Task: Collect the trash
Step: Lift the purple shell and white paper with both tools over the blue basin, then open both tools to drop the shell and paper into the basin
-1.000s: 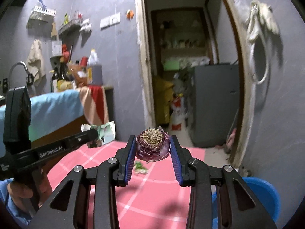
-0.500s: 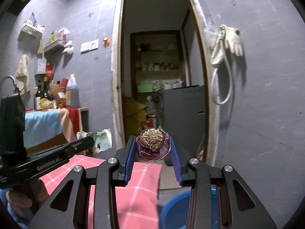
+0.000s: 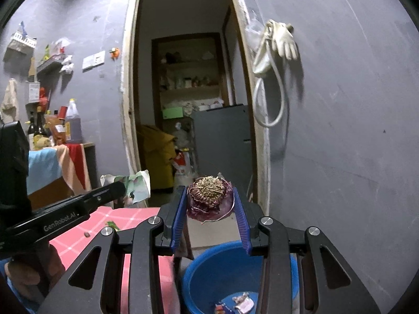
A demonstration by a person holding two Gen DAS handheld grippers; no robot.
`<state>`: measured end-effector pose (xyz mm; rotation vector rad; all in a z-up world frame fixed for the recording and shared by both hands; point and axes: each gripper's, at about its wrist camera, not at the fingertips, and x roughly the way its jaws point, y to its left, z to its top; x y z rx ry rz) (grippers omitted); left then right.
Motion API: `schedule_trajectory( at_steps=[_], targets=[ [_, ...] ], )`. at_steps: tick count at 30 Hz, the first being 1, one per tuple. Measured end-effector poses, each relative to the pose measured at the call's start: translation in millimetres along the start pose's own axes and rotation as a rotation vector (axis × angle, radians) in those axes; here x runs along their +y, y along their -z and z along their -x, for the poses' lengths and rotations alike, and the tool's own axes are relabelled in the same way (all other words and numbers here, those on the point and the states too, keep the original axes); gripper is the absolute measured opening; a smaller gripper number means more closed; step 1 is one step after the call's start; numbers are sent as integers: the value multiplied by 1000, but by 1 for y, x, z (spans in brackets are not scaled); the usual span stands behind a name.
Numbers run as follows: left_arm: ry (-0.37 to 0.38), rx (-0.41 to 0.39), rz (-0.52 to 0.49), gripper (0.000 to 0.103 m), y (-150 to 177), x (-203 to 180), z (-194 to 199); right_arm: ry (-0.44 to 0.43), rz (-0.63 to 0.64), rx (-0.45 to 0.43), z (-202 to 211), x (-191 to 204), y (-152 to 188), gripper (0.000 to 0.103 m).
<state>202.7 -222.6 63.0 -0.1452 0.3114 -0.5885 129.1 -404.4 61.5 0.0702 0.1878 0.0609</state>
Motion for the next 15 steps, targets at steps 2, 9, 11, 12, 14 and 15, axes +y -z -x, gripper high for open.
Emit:
schedule_trajectory(
  at_steps=[2, 9, 11, 12, 14, 15],
  targets=[
    [-2, 26, -7, 2, 4, -3, -8, 10, -14, 17, -3, -7, 5, 34],
    [-20, 131, -22, 2, 26, -10, -35, 36, -72, 108, -17, -27, 26, 34],
    [-26, 158, -23, 2, 32, -10, -41, 43, -101, 143, -22, -33, 34, 34],
    [-28, 174, -21, 2, 35, -9, -45, 44, -109, 156, -25, -35, 36, 34],
    [-32, 204, -14, 2, 40, -7, -51, 46, -127, 188, -30, -40, 43, 34],
    [-37, 220, -11, 2, 42, -6, -55, 47, -131, 198, -31, -40, 44, 34]
  ],
)
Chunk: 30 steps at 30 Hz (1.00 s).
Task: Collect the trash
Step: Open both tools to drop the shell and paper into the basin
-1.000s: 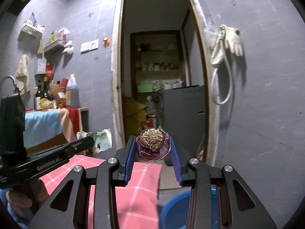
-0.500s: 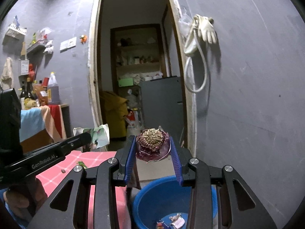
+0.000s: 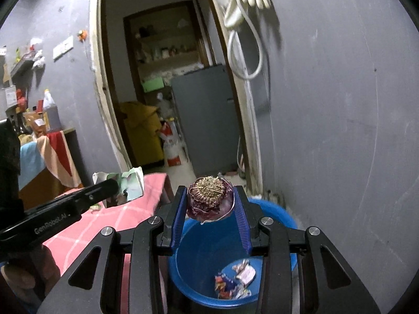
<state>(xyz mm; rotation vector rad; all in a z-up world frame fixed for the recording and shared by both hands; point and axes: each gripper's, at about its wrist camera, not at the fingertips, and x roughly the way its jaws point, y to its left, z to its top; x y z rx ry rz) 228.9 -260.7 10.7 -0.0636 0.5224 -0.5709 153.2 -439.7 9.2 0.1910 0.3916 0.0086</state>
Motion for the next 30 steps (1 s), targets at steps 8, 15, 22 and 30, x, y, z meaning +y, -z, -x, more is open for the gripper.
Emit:
schedule_trajectory(
  at_steps=[8, 15, 22, 30],
  targets=[
    [-11, 123, 21, 2, 12, 6, -30, 10, -18, 75, -15, -6, 11, 35],
    [-9, 206, 42, 2, 19, 13, -51, 13, -39, 122, -26, -10, 14, 35],
    [-9, 262, 63, 4, 21, 19, -60, 19, -53, 162, -36, -12, 15, 38],
    [2, 260, 83, 31, 18, 22, -58, 29, -53, 157, -37, -12, 10, 44]
  ],
)
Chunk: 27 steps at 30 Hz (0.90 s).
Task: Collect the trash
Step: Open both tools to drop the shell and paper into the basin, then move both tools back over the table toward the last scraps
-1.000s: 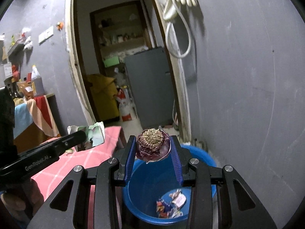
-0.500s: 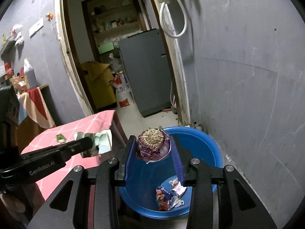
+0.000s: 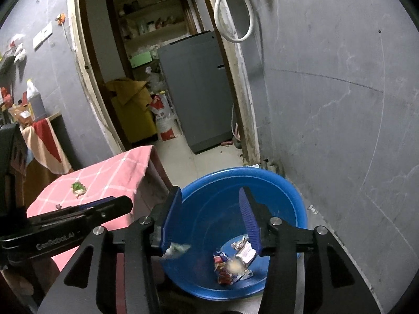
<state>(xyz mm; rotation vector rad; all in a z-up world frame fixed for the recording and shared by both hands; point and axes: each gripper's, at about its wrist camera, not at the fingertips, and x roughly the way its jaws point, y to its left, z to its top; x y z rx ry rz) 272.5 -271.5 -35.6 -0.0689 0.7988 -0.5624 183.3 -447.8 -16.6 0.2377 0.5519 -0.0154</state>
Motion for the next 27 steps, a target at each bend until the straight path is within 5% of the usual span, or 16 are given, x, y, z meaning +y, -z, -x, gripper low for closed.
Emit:
schedule_trajectory(
  at_steps=[5, 11, 19, 21, 27],
  targets=[
    [18, -41, 28, 33, -4, 3, 13, 7, 1, -27, 9, 3, -2, 48],
    [3, -170, 22, 55, -10, 6, 52, 23, 22, -101, 32, 12, -10, 54],
    [-46, -337, -19, 85, -6, 13, 108, 53, 70, -238, 72, 30, -19, 90],
    [-65, -368, -26, 99, -5, 15, 119, 51, 76, -271, 80, 34, -20, 101],
    [-121, -485, -51, 101, 6, 19, 150, 24, 104, -363, 105, 45, -22, 103]
  ],
)
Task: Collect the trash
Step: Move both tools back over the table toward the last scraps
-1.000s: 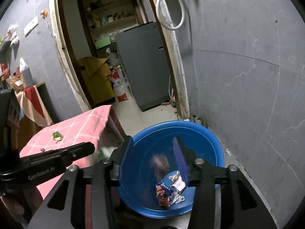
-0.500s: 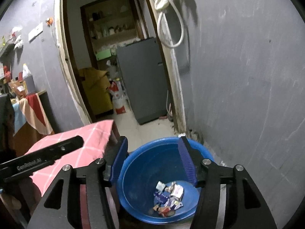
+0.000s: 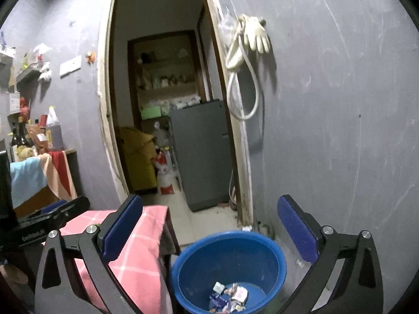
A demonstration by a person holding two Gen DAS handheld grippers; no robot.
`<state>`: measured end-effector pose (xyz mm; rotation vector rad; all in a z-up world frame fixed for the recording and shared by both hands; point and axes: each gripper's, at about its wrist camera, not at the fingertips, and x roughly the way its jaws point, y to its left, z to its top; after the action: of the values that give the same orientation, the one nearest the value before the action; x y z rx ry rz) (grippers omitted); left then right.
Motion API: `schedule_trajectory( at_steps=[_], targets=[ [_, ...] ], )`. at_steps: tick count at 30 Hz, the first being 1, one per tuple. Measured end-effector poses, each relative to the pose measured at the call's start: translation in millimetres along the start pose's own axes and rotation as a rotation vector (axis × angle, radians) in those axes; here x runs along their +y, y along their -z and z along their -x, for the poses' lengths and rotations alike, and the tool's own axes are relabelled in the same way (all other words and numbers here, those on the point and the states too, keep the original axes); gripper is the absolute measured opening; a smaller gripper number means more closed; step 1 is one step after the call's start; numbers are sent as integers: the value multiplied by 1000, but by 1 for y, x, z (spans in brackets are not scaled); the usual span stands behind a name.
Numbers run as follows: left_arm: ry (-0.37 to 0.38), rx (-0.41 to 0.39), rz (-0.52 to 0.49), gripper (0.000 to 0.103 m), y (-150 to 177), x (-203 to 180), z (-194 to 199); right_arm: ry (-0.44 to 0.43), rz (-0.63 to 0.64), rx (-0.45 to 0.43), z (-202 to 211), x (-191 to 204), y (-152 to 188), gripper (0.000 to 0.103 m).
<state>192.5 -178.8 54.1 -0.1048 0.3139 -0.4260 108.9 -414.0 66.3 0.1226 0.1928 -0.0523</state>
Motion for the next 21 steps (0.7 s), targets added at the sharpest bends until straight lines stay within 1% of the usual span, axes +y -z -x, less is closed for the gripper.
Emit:
schedule_trajectory(
  at_steps=[11, 17, 21],
  targets=[
    [-68, -93, -1, 101, -7, 23, 45, -47, 40, -83, 21, 29, -11, 103],
    [-107, -117, -12, 101, -9, 38, 68, -82, 47, -101, 25, 50, -14, 103],
    [-136, -132, -23, 101, -9, 49, 81, -131, 52, -105, 23, 66, -15, 103]
  ],
)
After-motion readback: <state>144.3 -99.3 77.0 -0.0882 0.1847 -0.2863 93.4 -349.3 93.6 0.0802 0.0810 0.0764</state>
